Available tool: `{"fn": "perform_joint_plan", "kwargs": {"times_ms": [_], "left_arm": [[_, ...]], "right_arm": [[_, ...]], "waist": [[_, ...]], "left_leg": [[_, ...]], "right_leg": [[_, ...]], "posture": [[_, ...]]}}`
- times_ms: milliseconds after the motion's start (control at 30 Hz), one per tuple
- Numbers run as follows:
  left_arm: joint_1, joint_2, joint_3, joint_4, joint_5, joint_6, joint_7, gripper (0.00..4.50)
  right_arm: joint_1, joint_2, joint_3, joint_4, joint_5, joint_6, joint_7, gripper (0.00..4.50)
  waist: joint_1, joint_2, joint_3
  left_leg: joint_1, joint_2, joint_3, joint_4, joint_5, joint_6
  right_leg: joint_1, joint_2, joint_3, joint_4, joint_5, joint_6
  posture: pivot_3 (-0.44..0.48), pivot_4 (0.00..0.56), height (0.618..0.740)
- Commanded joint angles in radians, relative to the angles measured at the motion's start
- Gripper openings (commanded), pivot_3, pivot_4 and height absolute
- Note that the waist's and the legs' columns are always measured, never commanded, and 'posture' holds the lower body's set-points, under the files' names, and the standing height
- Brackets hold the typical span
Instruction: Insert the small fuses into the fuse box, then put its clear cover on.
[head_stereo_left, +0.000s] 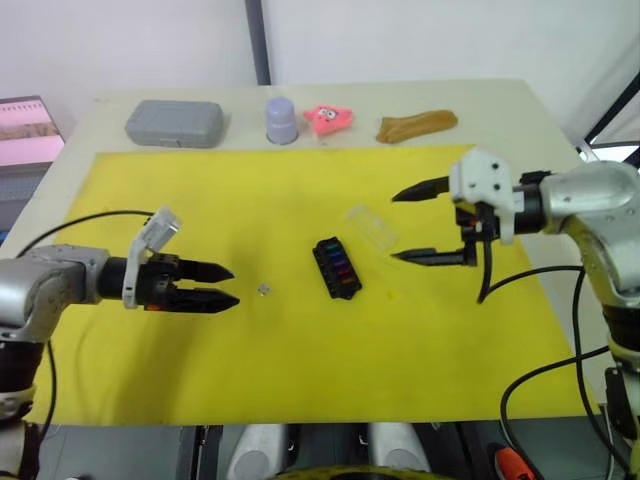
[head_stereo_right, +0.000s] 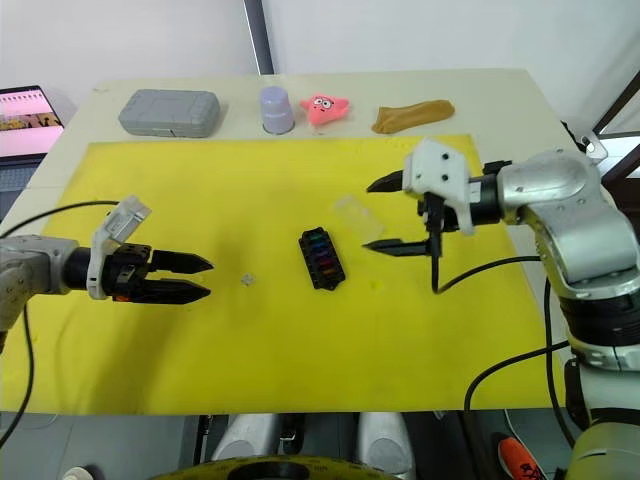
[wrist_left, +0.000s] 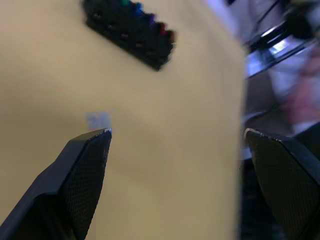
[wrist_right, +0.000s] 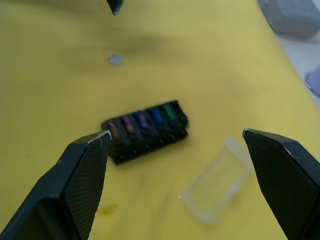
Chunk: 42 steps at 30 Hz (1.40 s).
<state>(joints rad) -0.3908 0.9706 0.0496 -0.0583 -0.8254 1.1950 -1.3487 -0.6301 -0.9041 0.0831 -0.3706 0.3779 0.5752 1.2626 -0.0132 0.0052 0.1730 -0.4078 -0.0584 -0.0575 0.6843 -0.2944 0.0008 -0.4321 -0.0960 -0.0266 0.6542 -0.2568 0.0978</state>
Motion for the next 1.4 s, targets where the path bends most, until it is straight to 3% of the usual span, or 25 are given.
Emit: {"fn": "perform_joint_plan", "kwargs": {"times_ms": [33, 233, 433, 533, 833, 1400], "left_arm": [[-0.054, 0.002, -0.014, 0.094, -0.062, 0.162, 0.001, 4.50], [-0.159, -0.055, -0.057, 0.263, -0.046, 0.274, 0.039, 4.50], [-0.185, -0.083, -0.117, 0.307, -0.023, 0.273, 0.043, 4.50], [-0.210, -0.117, -0.141, 0.343, 0.006, 0.239, 0.054, 3.70], [-0.308, -0.174, -0.218, 0.498, 0.099, 0.147, 0.009, 3.70], [-0.276, -0.202, -0.337, 0.512, 0.216, 0.013, -0.132, 3.70]], "right_arm": [[-0.027, 0.012, 0.018, -0.079, 0.022, 0.022, -0.025, 4.46], [-0.049, 0.031, 0.043, -0.121, 0.021, 0.035, -0.059, 4.46], [-0.067, 0.029, 0.045, -0.146, 0.029, 0.047, -0.079, 4.46], [-0.075, 0.029, 0.044, -0.157, 0.038, 0.055, -0.084, 4.50], [-0.083, 0.011, 0.042, -0.175, 0.052, 0.069, -0.085, 4.50], [-0.096, 0.009, 0.040, -0.181, 0.058, 0.099, -0.098, 4.50]], "waist": [[-0.003, 0.000, 0.000], [0.002, -0.001, 0.000], [0.001, -0.001, 0.000], [0.003, -0.001, 0.000], [0.001, -0.002, 0.000], [0.002, -0.002, 0.000]], "left_leg": [[0.000, 0.000, 0.000, 0.000, 0.000, 0.000], [0.001, 0.000, 0.000, 0.001, 0.001, -0.001], [0.001, 0.000, 0.000, 0.001, 0.003, -0.005], [0.001, 0.000, 0.000, 0.001, 0.003, -0.005], [0.001, -0.001, 0.000, 0.001, 0.004, -0.006], [0.001, -0.001, 0.000, 0.001, 0.003, -0.005]], "right_leg": [[0.000, 0.000, 0.000, 0.001, 0.000, 0.000], [0.000, 0.003, -0.001, 0.002, 0.000, 0.000], [0.000, 0.000, 0.000, 0.002, 0.000, 0.000], [0.000, 0.000, 0.001, 0.002, 0.000, 0.000], [0.000, 0.000, 0.000, 0.002, 0.000, 0.000], [0.000, 0.000, 0.000, 0.002, 0.000, 0.000]], "posture": [[0.000, 0.150, 0.731], [0.000, 0.150, 0.731], [0.000, 0.150, 0.731], [0.000, 0.150, 0.731], [0.000, 0.150, 0.731], [0.000, 0.150, 0.731]]}}
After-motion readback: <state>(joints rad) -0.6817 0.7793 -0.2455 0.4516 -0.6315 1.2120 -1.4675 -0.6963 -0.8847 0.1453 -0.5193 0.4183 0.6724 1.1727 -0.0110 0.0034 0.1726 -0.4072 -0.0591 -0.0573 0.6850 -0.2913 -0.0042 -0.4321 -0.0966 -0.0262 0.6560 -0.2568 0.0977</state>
